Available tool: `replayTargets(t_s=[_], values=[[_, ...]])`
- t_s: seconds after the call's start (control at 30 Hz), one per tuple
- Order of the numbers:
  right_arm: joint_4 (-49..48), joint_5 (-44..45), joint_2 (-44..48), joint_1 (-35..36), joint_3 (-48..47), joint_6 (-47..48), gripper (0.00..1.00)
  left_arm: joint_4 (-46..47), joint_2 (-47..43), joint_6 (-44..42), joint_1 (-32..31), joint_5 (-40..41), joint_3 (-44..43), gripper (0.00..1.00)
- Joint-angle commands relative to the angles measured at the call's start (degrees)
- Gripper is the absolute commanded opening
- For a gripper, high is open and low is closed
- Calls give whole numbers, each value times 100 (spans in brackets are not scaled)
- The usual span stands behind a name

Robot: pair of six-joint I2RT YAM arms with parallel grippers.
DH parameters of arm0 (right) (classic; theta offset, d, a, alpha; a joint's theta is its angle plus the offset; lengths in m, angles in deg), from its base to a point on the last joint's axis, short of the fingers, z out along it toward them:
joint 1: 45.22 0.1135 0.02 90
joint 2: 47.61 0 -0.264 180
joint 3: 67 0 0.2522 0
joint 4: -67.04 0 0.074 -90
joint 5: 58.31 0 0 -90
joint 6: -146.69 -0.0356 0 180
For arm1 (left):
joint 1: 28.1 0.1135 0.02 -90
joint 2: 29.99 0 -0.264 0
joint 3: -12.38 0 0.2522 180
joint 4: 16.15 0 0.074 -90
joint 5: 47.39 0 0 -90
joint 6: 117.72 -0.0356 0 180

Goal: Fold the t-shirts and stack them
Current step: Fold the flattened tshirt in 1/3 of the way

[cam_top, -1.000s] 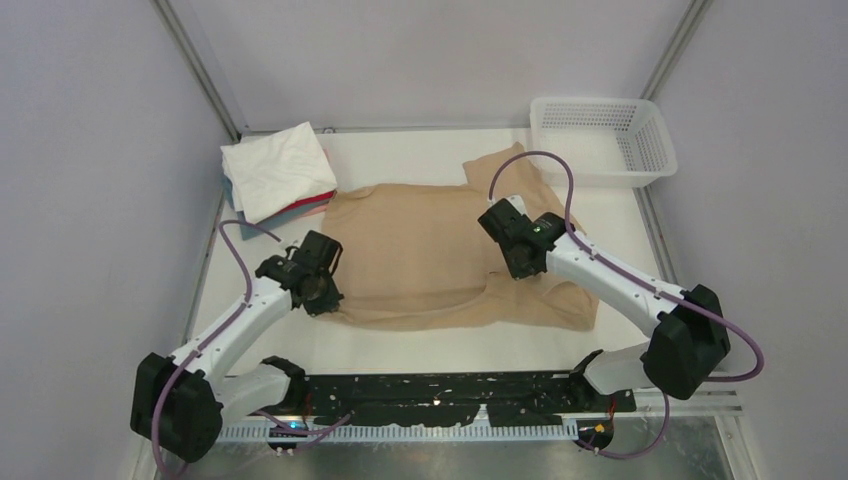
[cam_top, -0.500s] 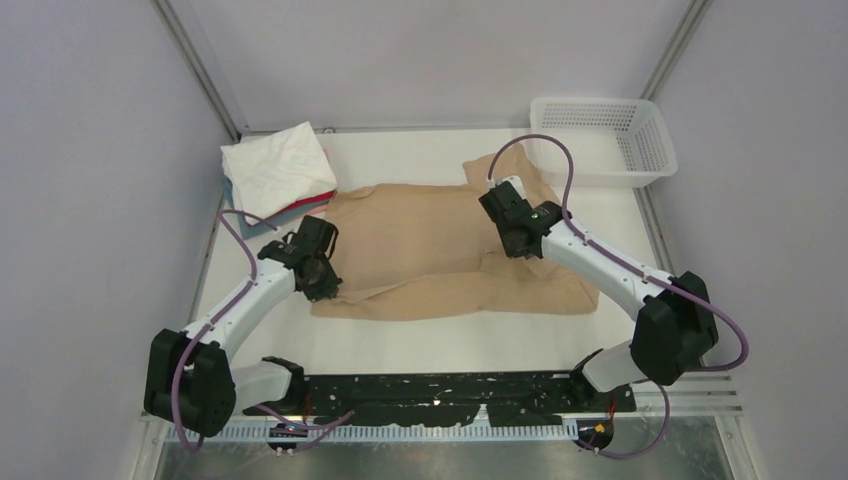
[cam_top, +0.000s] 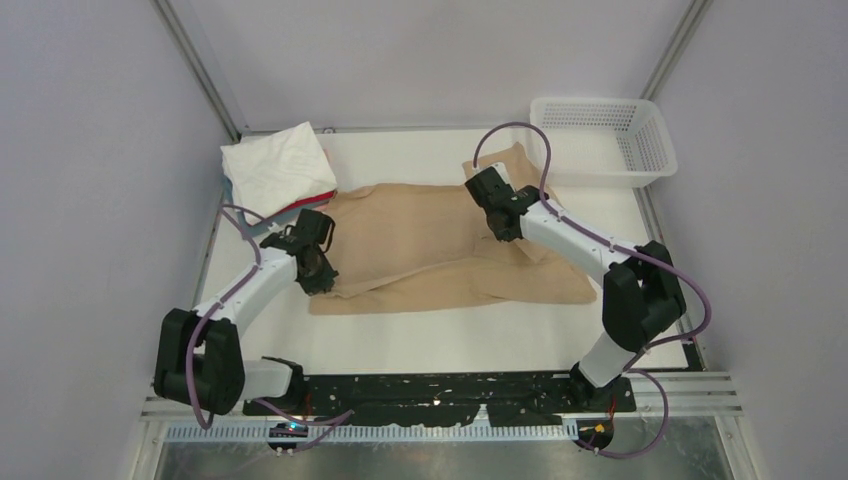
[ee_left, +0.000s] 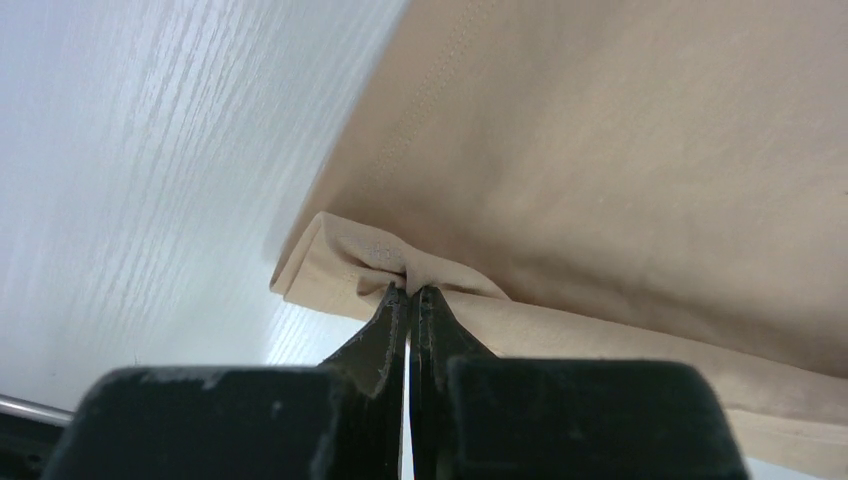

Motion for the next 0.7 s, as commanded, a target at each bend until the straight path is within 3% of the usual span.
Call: replayTargets(t_s=[0.0,0.17,0.27,0.33,0.37,0.5,0.57,0.67], values=[[-222,372,-296,-72,-409,161,6,467,289,-197,122,70,-349,3],[-470,597,-835,-140,-741,113,9,736,638,-163,263,88,-543,36],[-878,630,-1276,-254,-1168,263,15,654,561,-110,628,283,-791,73],[-1244,927,-1452,-297,-1352,598,33,601,319,-147,701,319,-926,97],[-1417,1129,-1508,-297,-1409,658,53,608,169,-216,700,283,-963,99],[-1345,1898,-1099,-301,-1424,679,76,917,-469,-404,687,-338,-713,99],[-1338,1754,-525,-307,-929,293,100,1213,-709,-479,606,-802,-427,100],[-1296,882,404,-308,199,-646,95,1648,-810,-644,361,-1598,-182,100]])
